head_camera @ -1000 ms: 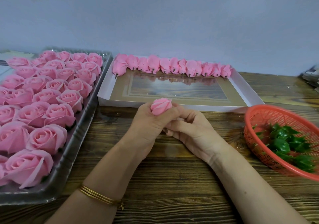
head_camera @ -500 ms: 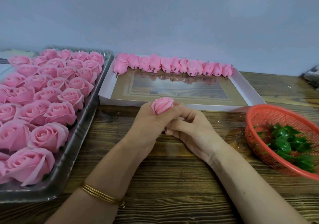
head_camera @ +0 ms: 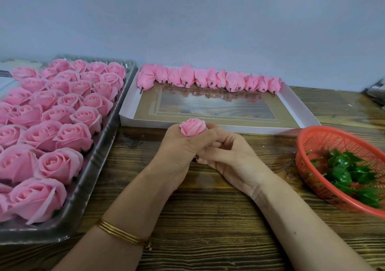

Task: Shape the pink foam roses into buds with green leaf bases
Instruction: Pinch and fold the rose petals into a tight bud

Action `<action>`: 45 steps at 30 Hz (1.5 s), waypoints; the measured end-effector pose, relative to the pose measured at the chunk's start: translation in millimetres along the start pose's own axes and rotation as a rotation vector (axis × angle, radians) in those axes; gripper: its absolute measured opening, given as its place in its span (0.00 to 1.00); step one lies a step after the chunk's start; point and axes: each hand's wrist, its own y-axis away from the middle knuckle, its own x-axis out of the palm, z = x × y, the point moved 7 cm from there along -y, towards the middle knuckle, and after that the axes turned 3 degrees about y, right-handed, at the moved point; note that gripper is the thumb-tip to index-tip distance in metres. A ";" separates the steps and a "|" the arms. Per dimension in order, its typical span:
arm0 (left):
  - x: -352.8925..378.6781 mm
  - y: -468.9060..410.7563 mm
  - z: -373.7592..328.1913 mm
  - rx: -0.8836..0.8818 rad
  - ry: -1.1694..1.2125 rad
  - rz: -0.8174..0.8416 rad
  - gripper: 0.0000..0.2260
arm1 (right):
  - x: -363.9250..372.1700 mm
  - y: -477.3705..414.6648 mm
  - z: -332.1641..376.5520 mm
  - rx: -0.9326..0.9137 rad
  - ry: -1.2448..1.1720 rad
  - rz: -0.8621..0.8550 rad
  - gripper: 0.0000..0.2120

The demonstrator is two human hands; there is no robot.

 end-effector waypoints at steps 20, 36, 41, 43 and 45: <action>12.1 5.7 -5.3 0.007 -0.035 0.188 0.19 | -1.3 -0.1 0.1 0.107 -0.088 0.073 0.07; -7.1 -3.7 -2.1 0.122 -0.105 -0.065 0.33 | -17.5 0.6 9.7 -0.149 0.063 -0.263 0.17; -9.5 -5.9 -1.8 0.164 -0.103 -0.059 0.36 | -15.3 2.0 11.4 -0.152 0.072 -0.265 0.16; -8.5 -7.1 -1.0 0.183 -0.147 -0.054 0.32 | -14.3 2.4 12.3 -0.158 0.076 -0.271 0.18; -6.9 -7.4 -0.9 0.206 -0.193 -0.042 0.31 | -14.0 2.9 12.8 -0.155 0.090 -0.287 0.22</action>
